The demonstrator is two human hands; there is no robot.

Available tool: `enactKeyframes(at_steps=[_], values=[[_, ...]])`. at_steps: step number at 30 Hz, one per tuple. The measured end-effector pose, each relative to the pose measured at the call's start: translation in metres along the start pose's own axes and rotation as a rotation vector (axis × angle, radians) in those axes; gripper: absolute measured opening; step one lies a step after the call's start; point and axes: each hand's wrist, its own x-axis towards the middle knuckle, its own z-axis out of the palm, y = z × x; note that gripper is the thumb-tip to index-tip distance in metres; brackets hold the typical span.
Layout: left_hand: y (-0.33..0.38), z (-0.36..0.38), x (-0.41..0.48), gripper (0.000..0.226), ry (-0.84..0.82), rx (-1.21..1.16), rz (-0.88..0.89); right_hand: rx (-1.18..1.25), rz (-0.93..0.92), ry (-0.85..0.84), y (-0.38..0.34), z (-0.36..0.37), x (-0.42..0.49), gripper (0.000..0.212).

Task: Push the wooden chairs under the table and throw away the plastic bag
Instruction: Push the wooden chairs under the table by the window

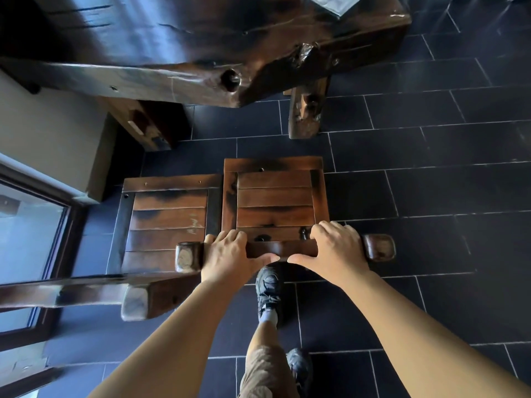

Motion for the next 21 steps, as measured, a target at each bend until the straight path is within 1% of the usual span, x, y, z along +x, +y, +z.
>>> enactKeyframes(at_steps=[4, 10, 16, 21], values=[[0.002, -0.009, 0.028, 0.102, 0.01, 0.0, -0.013, -0.004, -0.016, -0.006, 0.013, -0.001, 0.031, 0.075], [0.006, -0.021, 0.07, 0.098, -0.009, 0.028, -0.024, -0.002, -0.041, -0.015, 0.032, 0.0, 0.075, 0.073], [0.005, -0.032, 0.11, 0.09, -0.003, 0.041, -0.026, 0.005, -0.053, 0.008, 0.045, 0.005, 0.116, 0.073], [0.002, -0.04, 0.148, 0.09, 0.021, 0.037, -0.025, 0.0, -0.067, 0.011, 0.056, 0.01, 0.155, 0.073]])
